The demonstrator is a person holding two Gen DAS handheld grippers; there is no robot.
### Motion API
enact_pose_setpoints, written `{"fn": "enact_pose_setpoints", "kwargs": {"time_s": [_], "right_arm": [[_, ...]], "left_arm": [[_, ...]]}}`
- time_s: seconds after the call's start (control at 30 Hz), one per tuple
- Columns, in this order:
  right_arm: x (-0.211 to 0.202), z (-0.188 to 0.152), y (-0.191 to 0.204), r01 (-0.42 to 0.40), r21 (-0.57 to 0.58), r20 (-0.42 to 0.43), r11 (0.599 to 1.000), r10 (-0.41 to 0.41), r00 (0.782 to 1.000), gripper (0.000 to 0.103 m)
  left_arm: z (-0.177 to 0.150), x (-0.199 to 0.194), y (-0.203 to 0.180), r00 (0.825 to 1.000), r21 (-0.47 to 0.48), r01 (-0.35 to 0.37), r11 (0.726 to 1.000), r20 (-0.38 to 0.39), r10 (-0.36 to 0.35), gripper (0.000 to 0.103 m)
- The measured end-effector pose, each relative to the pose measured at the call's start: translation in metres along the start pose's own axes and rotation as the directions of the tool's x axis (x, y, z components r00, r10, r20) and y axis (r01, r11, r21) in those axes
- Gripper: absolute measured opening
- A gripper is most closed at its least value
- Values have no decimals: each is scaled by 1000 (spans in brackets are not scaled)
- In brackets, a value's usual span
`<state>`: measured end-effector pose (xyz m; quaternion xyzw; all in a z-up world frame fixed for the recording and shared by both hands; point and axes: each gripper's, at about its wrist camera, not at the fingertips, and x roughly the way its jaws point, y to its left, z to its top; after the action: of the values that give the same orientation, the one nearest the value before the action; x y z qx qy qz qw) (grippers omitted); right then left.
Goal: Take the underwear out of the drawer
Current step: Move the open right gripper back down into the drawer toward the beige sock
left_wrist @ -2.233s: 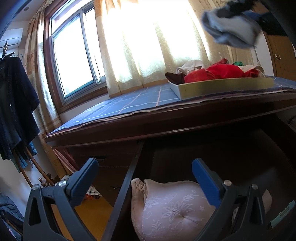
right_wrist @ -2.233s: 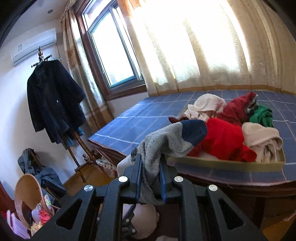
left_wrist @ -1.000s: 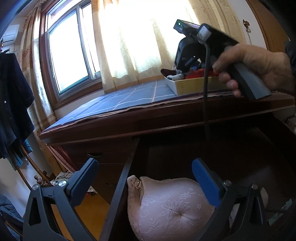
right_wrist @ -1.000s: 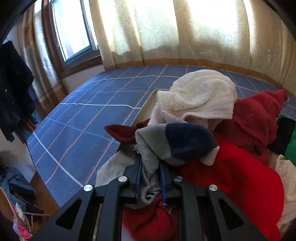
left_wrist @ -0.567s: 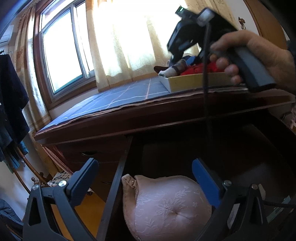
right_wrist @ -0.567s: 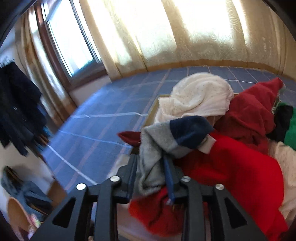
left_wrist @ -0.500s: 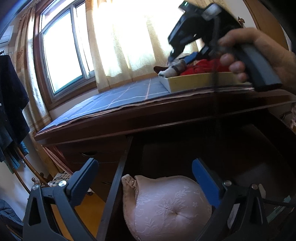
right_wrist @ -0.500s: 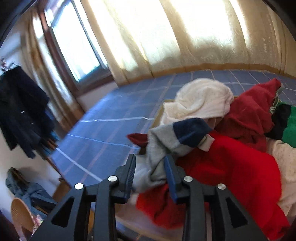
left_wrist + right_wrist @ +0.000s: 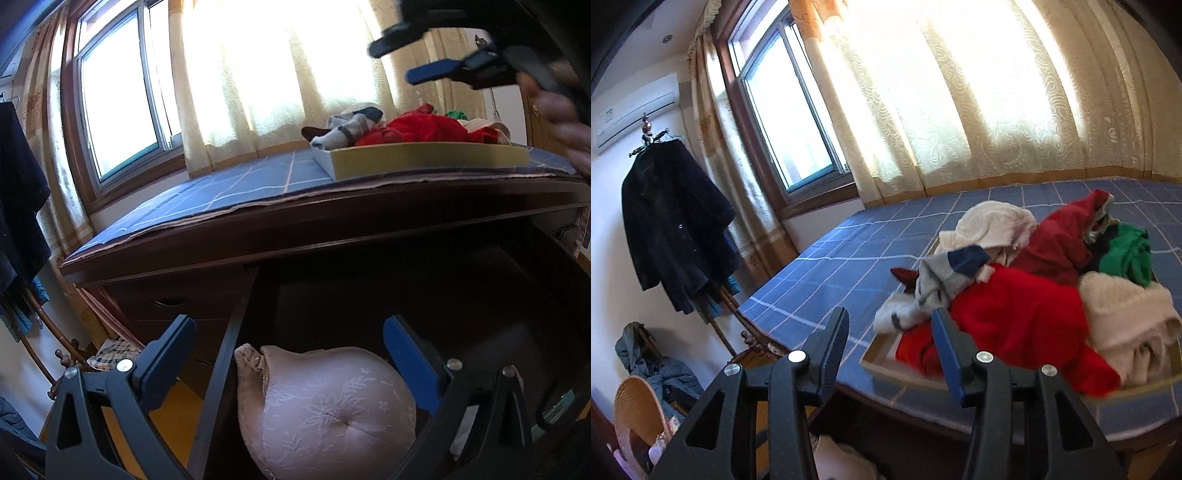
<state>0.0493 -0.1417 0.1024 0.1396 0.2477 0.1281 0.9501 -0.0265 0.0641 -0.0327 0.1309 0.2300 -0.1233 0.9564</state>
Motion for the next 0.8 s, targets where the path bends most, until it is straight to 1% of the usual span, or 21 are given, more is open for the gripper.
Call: {"fn": "enact_pose_setpoints", "kwargs": {"time_s": [0.13, 0.27, 0.3, 0.37, 0.5, 0.63, 0.73, 0.8], "right_arm": [[-20, -22, -2, -1, -4, -11, 1000, 1, 1000, 50], [-35, -58, -1, 43, -40, -34, 998, -44, 998, 50], [-38, -65, -3, 44, -32, -38, 999, -45, 998, 50], [-43, -82, -11, 36, 17, -49, 999, -35, 998, 50], [-45, -111, -33, 33, 130, -106, 991, -19, 994, 50], [-41, -141, -48, 72, 181, -178, 981, -39, 983, 50], [-37, -164, -52, 83, 205, -230, 975, -34, 973, 50], [-34, -177, -54, 89, 214, -258, 973, -31, 966, 50]], "left_arm": [[2, 4, 5, 1000, -22, 17, 1000, -19, -18, 103], [3, 5, 7, 999, -43, 18, 999, -26, -20, 103], [3, 5, 7, 1000, -44, 16, 999, -25, -17, 103], [3, 5, 6, 1000, -44, 13, 999, -27, -14, 103], [4, 7, 8, 999, -60, 29, 998, -39, -31, 103], [4, 7, 8, 999, -62, 25, 998, -40, -27, 103], [4, 7, 5, 999, -47, 11, 999, -38, -12, 103], [4, 7, 7, 999, -60, 16, 998, -45, -19, 103]]}}
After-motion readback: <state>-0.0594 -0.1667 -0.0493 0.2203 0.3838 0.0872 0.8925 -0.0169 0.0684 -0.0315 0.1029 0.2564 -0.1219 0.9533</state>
